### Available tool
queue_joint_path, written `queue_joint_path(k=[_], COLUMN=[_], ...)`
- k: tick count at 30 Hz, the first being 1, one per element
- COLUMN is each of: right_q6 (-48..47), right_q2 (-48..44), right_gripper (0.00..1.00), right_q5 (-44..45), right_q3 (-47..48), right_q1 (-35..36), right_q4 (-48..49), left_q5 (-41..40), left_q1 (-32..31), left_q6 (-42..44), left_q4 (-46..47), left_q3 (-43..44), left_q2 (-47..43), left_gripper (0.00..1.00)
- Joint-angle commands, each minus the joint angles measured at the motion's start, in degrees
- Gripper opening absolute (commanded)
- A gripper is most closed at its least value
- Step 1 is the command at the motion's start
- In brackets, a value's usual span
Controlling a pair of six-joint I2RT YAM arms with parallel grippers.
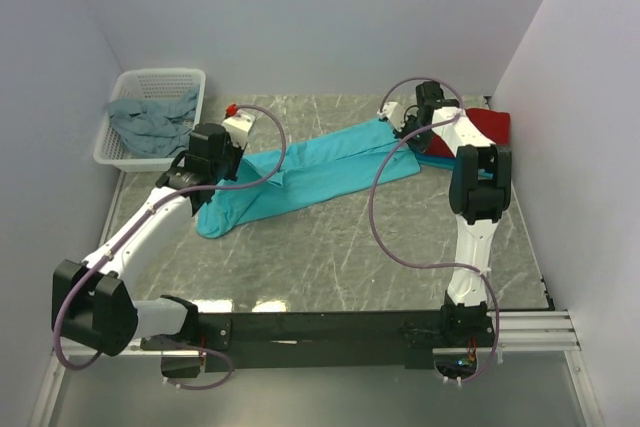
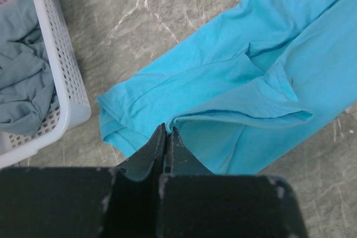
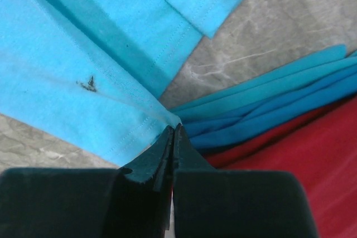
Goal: Fold and stack the t-shirts
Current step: Fold the tshirt
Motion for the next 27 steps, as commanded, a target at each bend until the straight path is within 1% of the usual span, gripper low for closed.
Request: queue_joint_path(k=[1, 16, 18, 19, 20, 22, 24, 27], right_q6=[1.28, 2.69, 3.21, 3.82, 4.35, 6.98, 8.74, 12.00], right_q2=[0.96, 1.40, 1.49, 1.23, 0.96, -0.09, -0.97, -2.55], right_gripper=[0.00, 0.01, 0.09, 0.22, 0.28, 0.35, 0.37, 0.38], right_q5=[1.16, 1.42, 1.68, 1.77, 1.95, 2.30, 2.13, 1.78], right_q3=[3.13, 3.92, 3.83, 3.74, 3.48, 2.43, 1.64, 1.98], right_q1=[0.43, 0.60, 0.78, 0.86, 1.13, 1.30, 1.30, 1.48], right_q4=[-0.12, 1.11, 1.98, 2.51, 3.21, 6.20, 8.83, 10.16], left_q5=[0.28, 0.63, 0.54, 0.54, 0.63, 0.63, 0.63, 0.63], left_q1=[0.50, 0.85, 0.85, 0.94, 1.03, 1.03, 1.20, 1.29], left_q6=[0.99, 0.63, 0.63, 0.63, 0.63, 0.55, 0.55, 0.55], left_q4=[1.36, 0.83, 0.92, 0.92, 0.92, 0.92, 0.92, 0.83], left_q3=[3.03, 2.86, 2.77, 2.86, 2.86, 2.86, 2.86, 3.12], left_q2=[1.33, 0.63, 0.63, 0.72, 0.81, 0.90, 0.90, 0.98], left_gripper=[0.00, 0.00, 0.00, 0.00, 0.00, 0.00, 0.00, 0.00])
